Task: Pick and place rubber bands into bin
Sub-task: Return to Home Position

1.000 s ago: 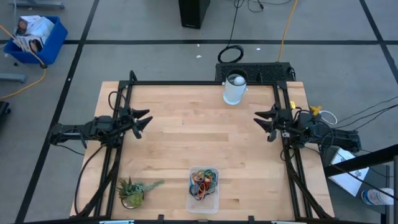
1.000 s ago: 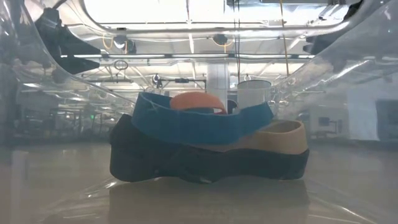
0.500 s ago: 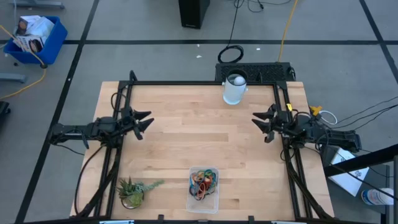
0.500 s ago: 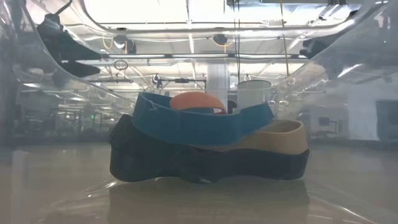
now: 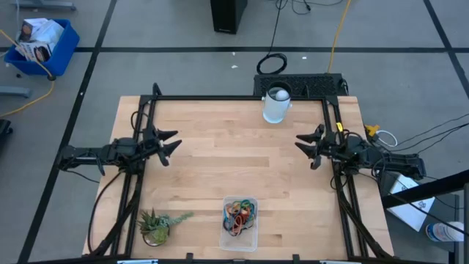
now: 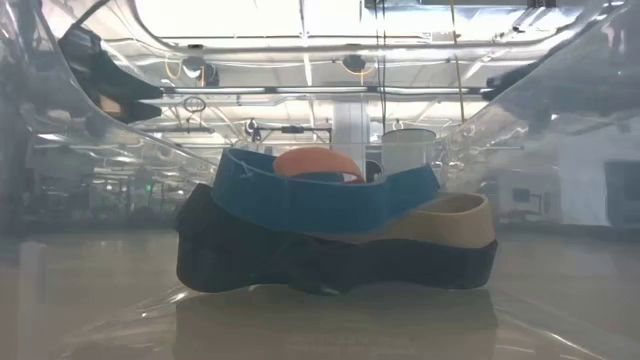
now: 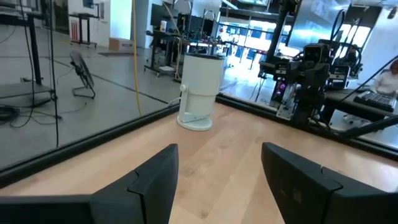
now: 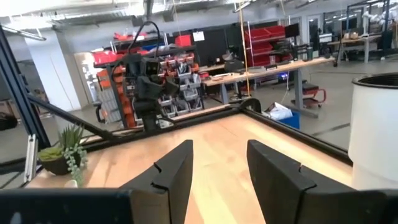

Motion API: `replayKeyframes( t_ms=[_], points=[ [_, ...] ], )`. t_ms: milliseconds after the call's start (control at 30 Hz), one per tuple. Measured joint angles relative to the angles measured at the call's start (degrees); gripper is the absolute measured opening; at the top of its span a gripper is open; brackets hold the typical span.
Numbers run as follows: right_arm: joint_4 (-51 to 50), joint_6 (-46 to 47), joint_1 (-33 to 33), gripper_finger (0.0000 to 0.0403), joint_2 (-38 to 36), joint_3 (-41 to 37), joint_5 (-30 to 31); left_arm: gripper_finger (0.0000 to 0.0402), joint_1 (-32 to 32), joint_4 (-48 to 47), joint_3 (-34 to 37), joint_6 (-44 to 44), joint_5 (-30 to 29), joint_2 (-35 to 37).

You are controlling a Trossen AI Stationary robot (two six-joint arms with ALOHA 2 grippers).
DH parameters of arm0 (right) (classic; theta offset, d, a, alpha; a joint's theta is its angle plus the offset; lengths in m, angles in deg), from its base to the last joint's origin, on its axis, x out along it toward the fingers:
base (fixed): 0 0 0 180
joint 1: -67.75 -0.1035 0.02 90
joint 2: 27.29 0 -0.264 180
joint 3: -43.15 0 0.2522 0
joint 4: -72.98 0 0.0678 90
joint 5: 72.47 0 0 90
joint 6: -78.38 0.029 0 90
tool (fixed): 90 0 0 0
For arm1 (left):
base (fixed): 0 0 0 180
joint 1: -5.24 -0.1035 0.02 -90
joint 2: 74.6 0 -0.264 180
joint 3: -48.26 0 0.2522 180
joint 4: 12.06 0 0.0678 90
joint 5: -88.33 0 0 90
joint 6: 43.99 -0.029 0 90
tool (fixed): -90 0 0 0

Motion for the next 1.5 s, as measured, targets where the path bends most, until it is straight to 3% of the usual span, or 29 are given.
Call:
replayKeyframes(
  t_ms=[1500],
  points=[
    [-0.7, 0.0, 0.0, 0.0148, 0.1, -0.1, 0.1, 0.0237, 0.0, 0.2, 0.0, -0.2, 0.0, 0.0]
  ],
)
